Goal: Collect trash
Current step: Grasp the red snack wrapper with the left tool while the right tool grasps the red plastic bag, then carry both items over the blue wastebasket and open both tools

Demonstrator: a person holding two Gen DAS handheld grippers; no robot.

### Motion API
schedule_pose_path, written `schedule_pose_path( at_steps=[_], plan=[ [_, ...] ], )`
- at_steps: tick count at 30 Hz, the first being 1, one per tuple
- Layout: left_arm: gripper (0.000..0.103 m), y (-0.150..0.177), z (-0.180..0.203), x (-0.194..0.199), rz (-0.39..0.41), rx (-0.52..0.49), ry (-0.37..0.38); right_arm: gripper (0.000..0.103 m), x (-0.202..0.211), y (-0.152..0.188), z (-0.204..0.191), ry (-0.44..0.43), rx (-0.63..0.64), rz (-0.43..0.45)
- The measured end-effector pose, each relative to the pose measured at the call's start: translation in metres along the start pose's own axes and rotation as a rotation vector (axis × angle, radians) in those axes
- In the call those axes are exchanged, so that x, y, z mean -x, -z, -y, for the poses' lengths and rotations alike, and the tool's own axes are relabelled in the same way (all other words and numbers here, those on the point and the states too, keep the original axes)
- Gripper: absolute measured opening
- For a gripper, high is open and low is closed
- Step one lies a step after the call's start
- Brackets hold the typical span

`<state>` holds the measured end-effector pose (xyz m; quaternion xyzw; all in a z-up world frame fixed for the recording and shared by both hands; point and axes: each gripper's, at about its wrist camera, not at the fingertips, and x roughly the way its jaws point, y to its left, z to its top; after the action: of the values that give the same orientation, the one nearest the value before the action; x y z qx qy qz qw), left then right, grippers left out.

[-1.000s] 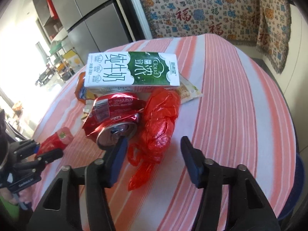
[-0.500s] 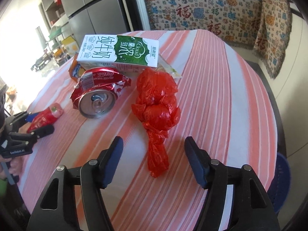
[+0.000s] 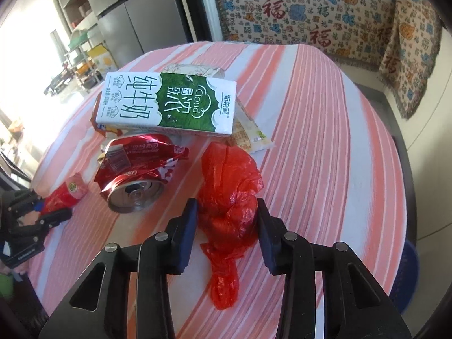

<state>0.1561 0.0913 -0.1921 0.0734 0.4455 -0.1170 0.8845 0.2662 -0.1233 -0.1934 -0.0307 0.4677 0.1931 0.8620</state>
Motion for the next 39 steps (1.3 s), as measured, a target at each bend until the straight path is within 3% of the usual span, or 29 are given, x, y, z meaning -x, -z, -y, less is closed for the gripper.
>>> schedule_pose_path(
  at_steps=[7,19,26,35,39],
  plan=[
    [0.014,0.004,-0.006,0.017,0.053,0.119,0.052,0.040,0.032,0.018,-0.005,-0.023,-0.015,0.039],
    [0.012,-0.014,0.049,0.054,0.151,0.111,0.128,0.040,0.067,0.044,0.017,-0.052,-0.097,0.079],
    [0.011,-0.044,0.118,0.043,0.153,0.023,0.239,0.040,0.102,0.061,0.064,0.003,-0.171,0.122],
    [0.010,-0.099,0.233,0.009,0.124,-0.114,0.403,0.040,0.145,0.088,0.171,0.167,-0.306,0.124],
    [0.010,-0.128,0.287,-0.016,0.089,-0.126,0.460,0.040,0.151,0.098,0.219,0.246,-0.359,0.106]
  ],
)
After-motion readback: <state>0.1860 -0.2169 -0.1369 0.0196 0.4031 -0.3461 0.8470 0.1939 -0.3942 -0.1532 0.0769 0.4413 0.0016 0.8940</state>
